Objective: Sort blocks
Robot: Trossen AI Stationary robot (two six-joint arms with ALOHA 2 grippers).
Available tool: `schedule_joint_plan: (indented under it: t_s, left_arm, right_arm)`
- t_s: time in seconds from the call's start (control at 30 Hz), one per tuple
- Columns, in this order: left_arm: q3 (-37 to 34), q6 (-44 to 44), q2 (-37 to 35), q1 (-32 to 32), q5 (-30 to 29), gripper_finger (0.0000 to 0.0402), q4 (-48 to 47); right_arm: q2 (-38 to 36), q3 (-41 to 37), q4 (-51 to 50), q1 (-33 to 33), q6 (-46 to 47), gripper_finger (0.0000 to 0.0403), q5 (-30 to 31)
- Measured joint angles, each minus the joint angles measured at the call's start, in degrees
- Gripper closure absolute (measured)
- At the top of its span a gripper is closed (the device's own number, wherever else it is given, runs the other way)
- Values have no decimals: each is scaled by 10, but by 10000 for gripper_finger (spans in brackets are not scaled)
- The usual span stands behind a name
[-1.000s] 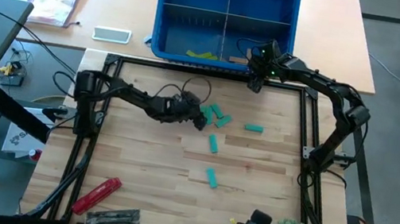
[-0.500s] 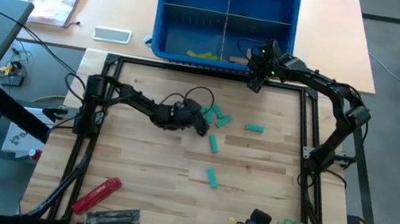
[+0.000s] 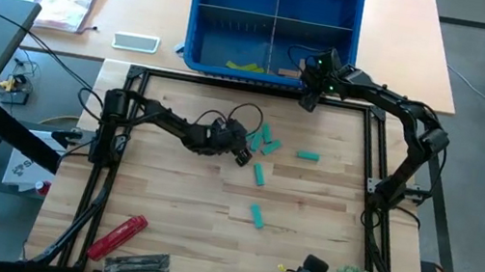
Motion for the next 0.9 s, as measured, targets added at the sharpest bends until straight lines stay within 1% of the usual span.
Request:
schedule_joint_plan:
  t_s: [0.07,0.17,0.3,0.5,0.67,0.83,0.9]
  left_arm:
    - [-1,30,0,-2,-4,339,8]
    - [-2,84,0,-7,-7,339,33]
    - [-5,168,-10,-20,9,339,86]
    - [-4,252,-69,-24,96,339,115]
    - [-4,304,-111,-9,125,339,91]
    - [-4,343,-164,20,131,339,65]
    - [-4,358,-193,44,162,339,61]
  right_arm:
    - [0,0,1,1,16,208,0]
    - [0,1,-2,2,13,208,0]
    - [0,0,1,4,13,208,3]
    - [0,0,2,7,14,208,2]
    - [1,0,3,7,14,208,2]
    - [1,0,3,7,14,208,0]
    - [1,0,3,7,14,208,1]
